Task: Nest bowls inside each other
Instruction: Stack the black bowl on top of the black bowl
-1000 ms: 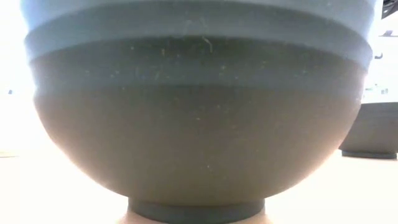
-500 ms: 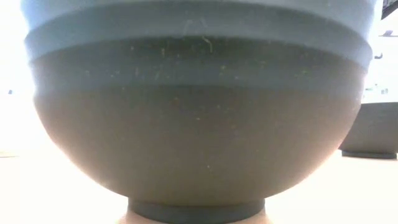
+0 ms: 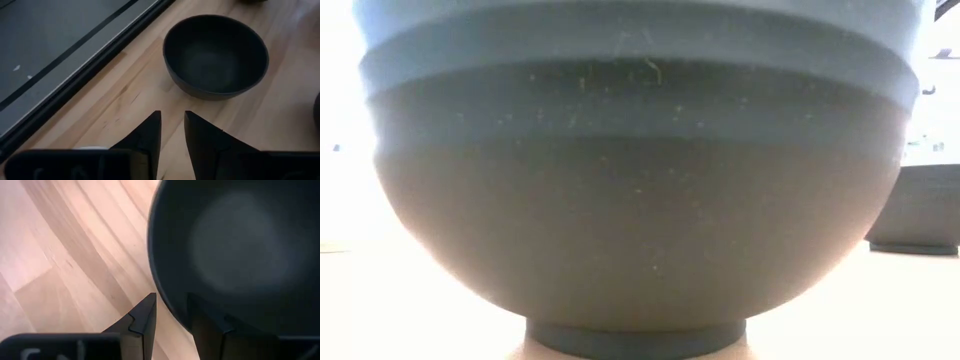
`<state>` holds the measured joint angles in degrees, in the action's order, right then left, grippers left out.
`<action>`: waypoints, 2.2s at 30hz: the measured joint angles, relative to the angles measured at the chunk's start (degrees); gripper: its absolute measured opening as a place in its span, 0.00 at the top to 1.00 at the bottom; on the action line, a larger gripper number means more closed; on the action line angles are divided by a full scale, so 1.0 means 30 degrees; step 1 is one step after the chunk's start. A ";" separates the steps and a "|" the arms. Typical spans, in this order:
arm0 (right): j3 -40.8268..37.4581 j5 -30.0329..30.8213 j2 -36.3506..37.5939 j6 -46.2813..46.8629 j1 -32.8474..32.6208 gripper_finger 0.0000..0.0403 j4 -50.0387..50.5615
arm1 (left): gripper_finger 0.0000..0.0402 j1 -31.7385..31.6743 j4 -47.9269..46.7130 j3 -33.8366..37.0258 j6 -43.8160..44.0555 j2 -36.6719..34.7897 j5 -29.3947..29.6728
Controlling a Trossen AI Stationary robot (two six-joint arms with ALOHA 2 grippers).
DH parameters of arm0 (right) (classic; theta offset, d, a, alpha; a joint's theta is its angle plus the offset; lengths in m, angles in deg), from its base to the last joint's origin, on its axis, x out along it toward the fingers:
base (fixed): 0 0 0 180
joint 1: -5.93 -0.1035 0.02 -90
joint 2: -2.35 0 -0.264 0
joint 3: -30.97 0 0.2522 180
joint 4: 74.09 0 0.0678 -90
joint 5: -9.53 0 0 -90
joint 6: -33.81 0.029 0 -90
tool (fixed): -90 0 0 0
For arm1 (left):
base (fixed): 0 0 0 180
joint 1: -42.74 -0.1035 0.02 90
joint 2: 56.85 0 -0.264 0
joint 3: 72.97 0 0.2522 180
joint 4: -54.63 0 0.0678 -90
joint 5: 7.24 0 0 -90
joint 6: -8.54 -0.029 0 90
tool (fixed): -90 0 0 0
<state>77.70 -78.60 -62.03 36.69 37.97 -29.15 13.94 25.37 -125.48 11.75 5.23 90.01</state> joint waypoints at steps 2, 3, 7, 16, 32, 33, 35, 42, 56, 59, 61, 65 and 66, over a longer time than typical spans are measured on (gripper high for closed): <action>0.0000 0.0007 0.0122 -0.0008 -0.0100 0.71 -0.0016 | 0.77 -0.0101 0.0133 0.0000 -0.0010 0.0000 0.0000; 0.0000 0.0003 0.0222 -0.0008 -0.0105 0.71 -0.0006 | 0.77 -0.0133 0.0188 0.0000 -0.0015 0.0000 0.0007; 0.0000 0.0000 0.0230 -0.0008 -0.0105 0.71 0.0194 | 0.79 -0.0384 0.0516 0.0000 -0.0034 0.0000 -0.0005; 0.0000 0.0213 -0.0920 -0.0011 -0.0105 0.83 -0.0318 | 0.77 -0.1131 0.1830 -0.0002 -0.0303 0.0000 0.0013; 0.3001 0.1658 -0.0962 -0.0887 -0.0481 0.98 -0.0483 | 0.82 -0.1040 -0.0244 -0.0612 -0.0003 -0.0003 0.0005; 0.3567 0.1844 -0.0982 -0.0940 -0.0625 0.98 -0.0238 | 0.81 -0.1040 -0.0568 -0.0612 -0.0001 -0.0002 0.0011; 0.4821 0.2082 -0.1214 -0.1094 -0.0923 0.98 0.0174 | 0.81 -0.1055 -0.1345 -0.0612 -0.0003 -0.0002 0.0332; 0.9801 0.2227 -0.4014 -0.1890 -0.2439 0.98 0.1494 | 0.83 -0.1062 -0.2977 -0.0612 0.0082 -0.0001 0.2022; 1.5361 0.2062 -0.9717 -0.2343 -0.5866 0.98 0.3575 | 0.83 -0.2787 -0.4420 -0.0605 -0.0206 -0.1106 0.3025; 1.5395 0.2063 -0.9624 -0.1949 -0.5999 0.98 0.3501 | 0.84 -0.3275 -0.4405 -0.0605 -0.0389 -0.1818 0.3031; 1.5395 0.2062 -0.9634 -0.1787 -0.6003 0.98 0.3529 | 0.85 -0.3519 -0.4409 -0.0605 -0.0396 -0.2200 0.3024; 1.5402 0.1965 -1.0029 -0.1725 -0.6102 0.98 0.3430 | 0.84 -0.3717 -0.4383 -0.0605 -0.0462 -0.2735 0.3016; 1.5402 0.1878 -1.0159 -0.1794 -0.6029 0.98 0.3302 | 0.84 -0.3756 -0.4335 -0.0605 -0.0459 -0.2771 0.3018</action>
<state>123.91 -72.97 -92.51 31.31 19.88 -19.24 2.67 12.37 -127.29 10.37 -3.08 99.06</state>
